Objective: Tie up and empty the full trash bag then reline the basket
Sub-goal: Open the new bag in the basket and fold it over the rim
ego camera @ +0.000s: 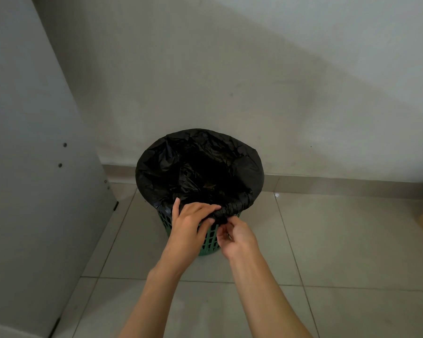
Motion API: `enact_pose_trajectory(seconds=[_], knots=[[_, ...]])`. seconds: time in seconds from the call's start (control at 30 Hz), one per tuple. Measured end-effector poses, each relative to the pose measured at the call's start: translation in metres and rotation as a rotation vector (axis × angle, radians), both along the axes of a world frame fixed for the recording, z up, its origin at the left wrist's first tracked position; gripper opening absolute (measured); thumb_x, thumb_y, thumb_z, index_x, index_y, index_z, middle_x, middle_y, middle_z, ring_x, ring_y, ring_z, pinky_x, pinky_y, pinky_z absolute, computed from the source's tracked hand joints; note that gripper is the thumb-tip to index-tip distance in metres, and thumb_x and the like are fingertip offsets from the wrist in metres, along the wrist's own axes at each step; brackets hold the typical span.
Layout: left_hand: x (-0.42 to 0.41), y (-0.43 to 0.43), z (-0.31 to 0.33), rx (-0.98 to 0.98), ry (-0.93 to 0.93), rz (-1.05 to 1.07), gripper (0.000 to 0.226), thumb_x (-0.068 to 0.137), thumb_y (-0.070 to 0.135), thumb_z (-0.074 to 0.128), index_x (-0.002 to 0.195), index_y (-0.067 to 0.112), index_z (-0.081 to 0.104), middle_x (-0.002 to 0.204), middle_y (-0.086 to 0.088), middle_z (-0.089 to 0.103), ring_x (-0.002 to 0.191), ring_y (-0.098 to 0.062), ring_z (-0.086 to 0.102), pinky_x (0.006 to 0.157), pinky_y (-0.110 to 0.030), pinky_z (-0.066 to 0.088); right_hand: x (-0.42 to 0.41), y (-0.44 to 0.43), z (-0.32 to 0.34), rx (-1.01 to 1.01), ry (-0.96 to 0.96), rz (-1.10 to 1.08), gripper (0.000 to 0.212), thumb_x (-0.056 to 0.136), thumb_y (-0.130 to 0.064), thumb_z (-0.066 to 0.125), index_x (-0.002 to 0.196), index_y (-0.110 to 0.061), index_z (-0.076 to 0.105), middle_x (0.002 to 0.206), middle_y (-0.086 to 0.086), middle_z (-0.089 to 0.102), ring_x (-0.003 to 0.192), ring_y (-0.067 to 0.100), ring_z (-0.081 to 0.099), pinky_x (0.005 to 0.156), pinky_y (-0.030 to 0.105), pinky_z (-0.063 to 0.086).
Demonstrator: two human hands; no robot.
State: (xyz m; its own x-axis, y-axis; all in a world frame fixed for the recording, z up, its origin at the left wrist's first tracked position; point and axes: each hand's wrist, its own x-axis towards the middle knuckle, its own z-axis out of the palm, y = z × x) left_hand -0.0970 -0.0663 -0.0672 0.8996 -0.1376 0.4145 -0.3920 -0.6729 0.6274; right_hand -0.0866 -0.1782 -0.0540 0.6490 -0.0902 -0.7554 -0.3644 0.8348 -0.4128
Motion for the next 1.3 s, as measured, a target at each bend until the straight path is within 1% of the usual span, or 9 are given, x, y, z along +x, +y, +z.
enact_pose_trajectory(seconds=[0.2, 0.3, 0.4, 0.53, 0.67, 0.97, 1.13, 1.23, 1.3], knots=[[-0.003, 0.002, -0.002, 0.020, -0.001, -0.020, 0.034, 0.090, 0.010, 0.058, 0.119, 0.027, 0.062, 0.108, 0.015, 0.060, 0.109, 0.006, 0.041, 0.110, -0.019, -0.018, 0.003, 0.005, 0.002, -0.034, 0.047, 0.044, 0.007, 0.091, -0.003, 0.054, 0.084, -0.002, 0.054, 0.075, 0.012, 0.055, 0.061, 0.017, 0.051, 0.039, 0.019, 0.047], [-0.002, 0.001, -0.003, 0.022, -0.002, -0.011, 0.033, 0.091, 0.011, 0.057, 0.119, 0.028, 0.062, 0.108, 0.014, 0.061, 0.109, 0.004, 0.043, 0.110, -0.019, -0.018, -0.004, 0.008, 0.009, -0.059, 0.009, -0.033, 0.004, 0.091, 0.000, 0.054, 0.091, 0.001, 0.057, 0.082, 0.015, 0.059, 0.067, 0.021, 0.055, 0.062, 0.026, 0.053], [-0.001, 0.001, -0.004, 0.021, -0.008, -0.010, 0.033, 0.091, 0.011, 0.057, 0.119, 0.027, 0.063, 0.107, 0.014, 0.060, 0.108, 0.004, 0.043, 0.110, -0.019, -0.019, -0.014, 0.009, 0.022, -0.084, -0.046, -0.084, 0.016, 0.096, -0.004, 0.047, 0.085, 0.001, 0.057, 0.090, 0.015, 0.061, 0.074, 0.020, 0.057, 0.084, 0.030, 0.048], [0.001, 0.001, -0.004, 0.010, -0.018, -0.014, 0.032, 0.091, 0.010, 0.057, 0.118, 0.027, 0.063, 0.106, 0.014, 0.060, 0.108, 0.006, 0.042, 0.110, -0.018, -0.018, -0.012, 0.008, 0.037, -0.098, -0.094, -0.007, 0.021, 0.099, -0.015, 0.045, 0.110, 0.000, 0.055, 0.104, 0.017, 0.060, 0.084, 0.024, 0.058, 0.091, 0.034, 0.048], [0.001, 0.001, -0.005, 0.006, -0.019, -0.012, 0.032, 0.091, 0.011, 0.056, 0.118, 0.028, 0.063, 0.106, 0.014, 0.061, 0.108, 0.005, 0.043, 0.111, -0.020, -0.017, -0.001, 0.008, 0.038, -0.156, -0.044, 0.141, 0.029, 0.097, -0.020, 0.050, 0.118, -0.002, 0.053, 0.103, 0.015, 0.058, 0.099, 0.028, 0.056, 0.096, 0.037, 0.047], [0.003, -0.004, -0.004, 0.009, -0.005, 0.026, 0.032, 0.092, 0.011, 0.056, 0.119, 0.027, 0.063, 0.108, 0.013, 0.061, 0.110, -0.002, 0.048, 0.112, -0.021, -0.017, 0.000, 0.005, 0.024, -0.275, -0.027, 0.143, 0.031, 0.090, -0.023, 0.063, 0.113, -0.003, 0.060, 0.121, 0.013, 0.060, 0.100, 0.023, 0.055, 0.070, 0.028, 0.047], [0.002, -0.006, -0.003, 0.001, -0.005, 0.033, 0.033, 0.091, 0.010, 0.056, 0.119, 0.026, 0.063, 0.107, 0.013, 0.059, 0.107, 0.000, 0.047, 0.111, -0.020, -0.018, 0.002, 0.006, 0.024, -0.298, 0.020, 0.084, 0.013, 0.085, -0.015, 0.068, 0.079, -0.007, 0.060, 0.113, 0.017, 0.065, 0.082, 0.023, 0.055, 0.064, 0.029, 0.043], [0.003, -0.009, -0.002, -0.005, -0.005, 0.054, 0.033, 0.091, 0.008, 0.057, 0.118, 0.025, 0.064, 0.105, 0.014, 0.058, 0.106, 0.001, 0.045, 0.110, -0.019, -0.019, 0.005, 0.006, 0.027, -0.310, 0.036, 0.093, 0.013, 0.087, -0.014, 0.065, 0.094, -0.004, 0.061, 0.118, 0.017, 0.062, 0.087, 0.023, 0.053, 0.068, 0.031, 0.040], [0.003, -0.010, -0.001, -0.007, -0.002, 0.059, 0.033, 0.091, 0.008, 0.057, 0.118, 0.024, 0.064, 0.104, 0.015, 0.057, 0.105, 0.000, 0.046, 0.109, -0.018, -0.020, 0.009, 0.008, 0.028, -0.322, 0.043, 0.088, 0.028, 0.088, -0.010, 0.062, 0.114, 0.002, 0.056, 0.115, 0.014, 0.061, 0.095, 0.023, 0.050, 0.079, 0.033, 0.038]])
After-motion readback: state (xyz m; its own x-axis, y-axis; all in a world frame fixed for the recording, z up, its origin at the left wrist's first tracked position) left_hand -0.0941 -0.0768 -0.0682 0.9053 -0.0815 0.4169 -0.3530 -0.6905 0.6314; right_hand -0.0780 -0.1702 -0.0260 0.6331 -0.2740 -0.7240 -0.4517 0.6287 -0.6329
